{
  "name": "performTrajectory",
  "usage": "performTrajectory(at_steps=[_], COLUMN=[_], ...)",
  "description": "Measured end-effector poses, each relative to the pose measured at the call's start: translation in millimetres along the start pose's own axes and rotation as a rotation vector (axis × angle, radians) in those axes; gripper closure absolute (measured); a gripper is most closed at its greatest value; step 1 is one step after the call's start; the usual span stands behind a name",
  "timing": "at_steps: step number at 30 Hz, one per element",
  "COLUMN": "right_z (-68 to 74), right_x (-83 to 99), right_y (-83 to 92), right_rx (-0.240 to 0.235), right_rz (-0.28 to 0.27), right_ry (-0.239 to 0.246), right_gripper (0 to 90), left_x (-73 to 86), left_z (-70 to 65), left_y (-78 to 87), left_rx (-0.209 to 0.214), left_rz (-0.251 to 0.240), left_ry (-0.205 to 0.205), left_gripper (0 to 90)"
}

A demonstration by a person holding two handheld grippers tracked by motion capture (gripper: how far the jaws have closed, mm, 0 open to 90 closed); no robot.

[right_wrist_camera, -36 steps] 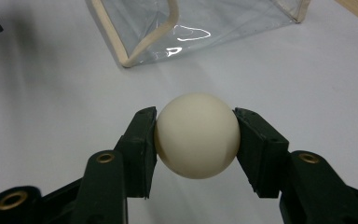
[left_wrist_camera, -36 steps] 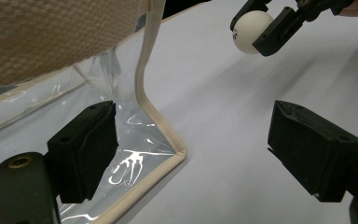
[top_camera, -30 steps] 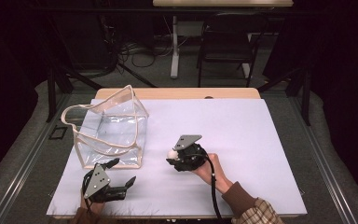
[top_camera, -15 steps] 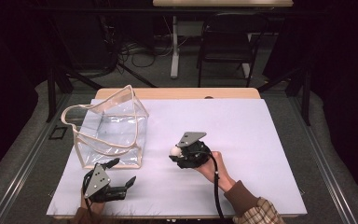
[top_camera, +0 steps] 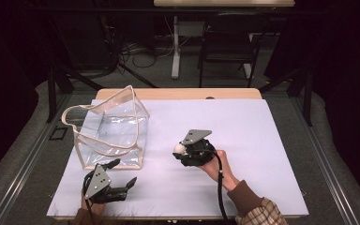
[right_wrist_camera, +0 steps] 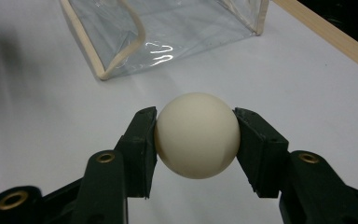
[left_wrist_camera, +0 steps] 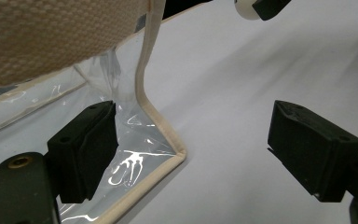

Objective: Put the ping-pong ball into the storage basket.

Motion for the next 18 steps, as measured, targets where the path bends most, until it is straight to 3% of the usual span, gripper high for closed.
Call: performTrajectory(at_steps=[18], right_z=[-7.5], right_x=[-2.2], right_y=[8.8], right_rx=[0.023], right_rz=[-0.014], right_ry=[-0.008], right_gripper=[51.0], left_x=[-0.2], left_z=[-0.4], left_y=[0.2], left_rx=[0.002], left_rz=[-0.004], left_ry=[0.004], left_gripper=[15.9])
Point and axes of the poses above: each handheld gripper's, and its own axes: y roughly backward along the jaws, x roughly out of its underside, z roughly to its left, the point moved 6 cm from there along -y, roughly forward along the jaws, and after that the axes turned 6 degrees about z, right-handed, at the moved point
